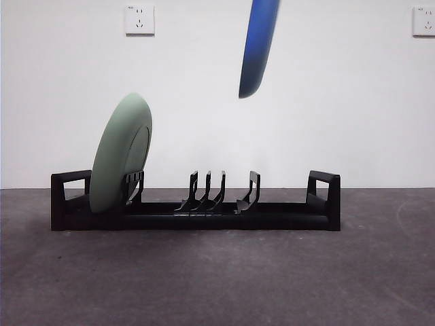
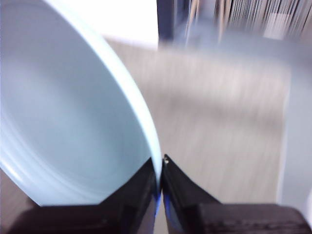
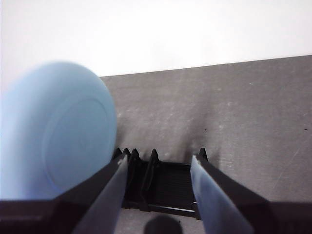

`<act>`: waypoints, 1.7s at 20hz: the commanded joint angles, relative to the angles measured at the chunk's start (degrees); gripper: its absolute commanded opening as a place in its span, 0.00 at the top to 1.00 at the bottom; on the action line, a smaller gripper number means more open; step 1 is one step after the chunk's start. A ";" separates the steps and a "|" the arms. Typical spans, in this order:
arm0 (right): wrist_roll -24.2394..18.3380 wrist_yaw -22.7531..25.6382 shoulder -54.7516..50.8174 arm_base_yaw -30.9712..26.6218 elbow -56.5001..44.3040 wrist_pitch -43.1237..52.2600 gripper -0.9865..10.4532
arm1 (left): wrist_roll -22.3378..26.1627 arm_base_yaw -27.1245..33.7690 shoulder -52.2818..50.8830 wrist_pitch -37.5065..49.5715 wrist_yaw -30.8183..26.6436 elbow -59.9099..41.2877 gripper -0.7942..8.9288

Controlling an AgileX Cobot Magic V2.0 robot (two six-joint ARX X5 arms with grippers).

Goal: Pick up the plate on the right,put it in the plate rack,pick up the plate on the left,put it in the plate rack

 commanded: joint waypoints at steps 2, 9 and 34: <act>-0.22 0.15 0.17 -0.02 0.09 0.50 0.72 | -14.78 5.57 1.20 8.96 8.39 0.02 0.93; -0.04 0.13 0.17 0.02 0.09 0.50 0.72 | -19.02 9.68 4.26 15.41 8.48 0.04 0.93; -0.07 0.13 0.20 0.02 0.09 0.00 0.72 | -13.51 11.19 16.63 9.92 8.20 4.11 0.93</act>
